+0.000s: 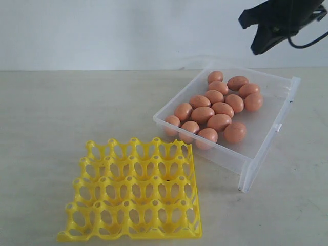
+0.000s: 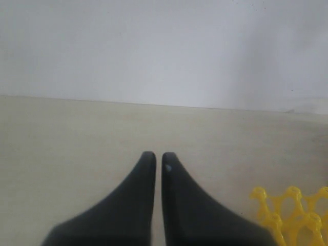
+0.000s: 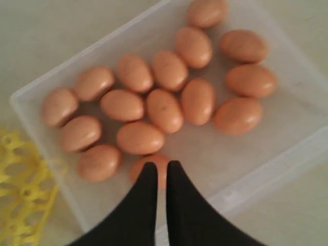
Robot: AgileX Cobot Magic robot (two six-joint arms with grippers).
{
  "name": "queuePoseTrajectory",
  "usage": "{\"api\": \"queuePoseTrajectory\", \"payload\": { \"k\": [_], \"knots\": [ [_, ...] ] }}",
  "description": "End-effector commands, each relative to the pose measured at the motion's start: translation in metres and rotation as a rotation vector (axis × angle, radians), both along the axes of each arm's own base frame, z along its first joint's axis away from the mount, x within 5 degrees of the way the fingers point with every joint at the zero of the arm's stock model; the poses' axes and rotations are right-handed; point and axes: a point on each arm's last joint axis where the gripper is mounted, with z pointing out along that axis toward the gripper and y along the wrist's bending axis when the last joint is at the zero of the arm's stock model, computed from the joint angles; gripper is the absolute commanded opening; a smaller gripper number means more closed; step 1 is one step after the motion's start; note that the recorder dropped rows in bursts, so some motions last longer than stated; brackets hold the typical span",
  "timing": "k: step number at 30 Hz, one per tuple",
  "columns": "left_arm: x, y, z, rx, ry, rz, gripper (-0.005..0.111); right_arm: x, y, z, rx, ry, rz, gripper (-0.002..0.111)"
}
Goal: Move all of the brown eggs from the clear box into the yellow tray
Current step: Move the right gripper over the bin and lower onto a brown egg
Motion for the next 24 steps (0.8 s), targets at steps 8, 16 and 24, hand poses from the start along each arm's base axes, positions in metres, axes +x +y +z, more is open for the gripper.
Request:
{"api": "queuePoseTrajectory", "payload": {
  "k": [8,16,24],
  "knots": [
    [0.000,0.000,0.000,0.000,-0.005,0.005,0.004,0.003,0.013,-0.037,0.121,0.145,0.090,0.022],
    [0.000,0.000,0.000,0.000,-0.005,0.005,0.004,0.011,0.015,-0.065,0.117,0.079,0.163,0.051],
    [0.000,0.000,0.000,0.000,-0.005,0.005,0.004,0.041,0.010,-0.115,0.082,0.025,0.090,0.051]
  ]
}}
